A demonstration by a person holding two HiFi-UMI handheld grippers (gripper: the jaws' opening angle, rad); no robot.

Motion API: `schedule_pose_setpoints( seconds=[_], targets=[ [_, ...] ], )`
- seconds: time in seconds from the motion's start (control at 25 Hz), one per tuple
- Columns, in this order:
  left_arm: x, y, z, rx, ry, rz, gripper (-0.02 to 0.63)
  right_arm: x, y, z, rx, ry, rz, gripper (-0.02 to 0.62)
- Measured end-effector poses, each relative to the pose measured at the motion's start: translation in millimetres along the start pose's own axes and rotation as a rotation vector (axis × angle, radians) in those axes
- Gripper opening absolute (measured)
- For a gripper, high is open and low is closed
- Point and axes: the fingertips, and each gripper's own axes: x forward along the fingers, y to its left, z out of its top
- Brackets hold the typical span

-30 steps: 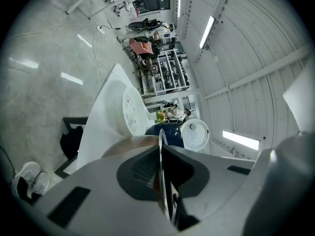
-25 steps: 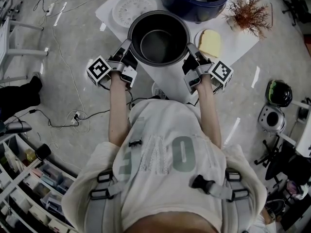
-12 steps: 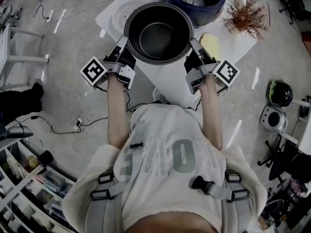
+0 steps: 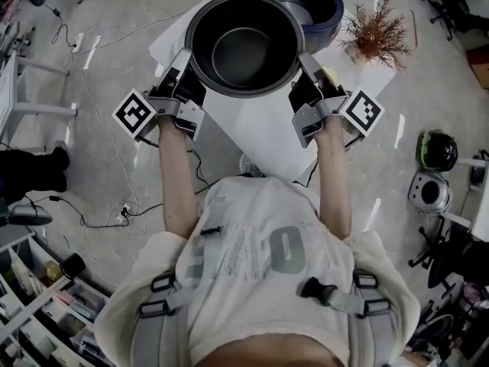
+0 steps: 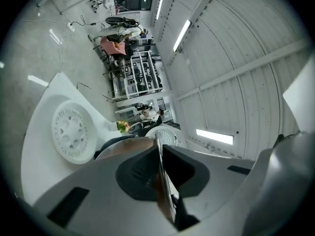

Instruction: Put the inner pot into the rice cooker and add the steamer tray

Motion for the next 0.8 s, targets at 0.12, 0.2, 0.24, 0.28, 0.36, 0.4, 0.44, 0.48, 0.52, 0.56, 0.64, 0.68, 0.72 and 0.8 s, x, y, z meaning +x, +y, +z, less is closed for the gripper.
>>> schedule_pose_setpoints(
  seconds=[0.12,0.2,0.24,0.28,0.36,0.4,0.44,0.48,0.52,0.56,0.64,0.68,0.72,0.8],
  targets=[
    [0.5,-25.2,9.5,0.054,-0.002,-0.043,0.035,0.8,15.4,-0.1,-0.020,0.000,0.027,0.015],
    [8.7,-43.0,18.6,0.089,-0.008,-0.069,0.035,7.2,28.3,7.6,-0.038,-0.004,0.045,0.014],
    [17.3,-51.3,23.5,0.104,-0.011,-0.082,0.035,12.9,34.6,15.3,-0.049,-0.008,0.054,0.014],
    [27.2,-59.0,28.0,0.117,-0.012,-0.097,0.035,19.1,40.4,24.4,-0.063,-0.012,0.061,0.014],
    [42.4,-71.2,33.3,0.132,-0.011,-0.125,0.035,27.7,49.9,39.1,-0.101,-0.022,0.072,0.014],
    [45.7,-75.6,34.1,0.137,-0.009,-0.138,0.034,29.1,53.7,42.7,-0.125,-0.028,0.077,0.014],
    [46.7,-78.7,34.2,0.145,-0.006,-0.149,0.035,29.1,56.8,44.1,-0.149,-0.032,0.080,0.014],
    [46.6,-81.0,34.1,0.152,-0.002,-0.160,0.034,28.1,59.4,44.3,-0.173,-0.037,0.082,0.015],
    [46.0,-82.9,34.0,0.159,0.001,-0.169,0.034,26.8,62.0,44.1,-0.195,-0.041,0.084,0.015],
    [45.8,-84.9,34.1,0.165,0.005,-0.178,0.034,25.7,65.0,44.2,-0.216,-0.045,0.086,0.015],
    [50.5,-90.7,34.4,0.173,0.012,-0.191,0.034,25.1,72.3,49.1,-0.253,-0.052,0.088,0.017],
    [57.8,-94.6,34.2,0.176,0.016,-0.196,0.034,26.4,76.2,56.2,-0.268,-0.055,0.089,0.018],
    [69.1,-99.0,33.8,0.180,0.021,-0.201,0.034,29.0,79.6,67.0,-0.282,-0.058,0.088,0.018],
    [98.3,-107.5,32.2,0.190,0.033,-0.212,0.034,36.5,84.2,93.5,-0.314,-0.063,0.079,0.020]
  ],
)
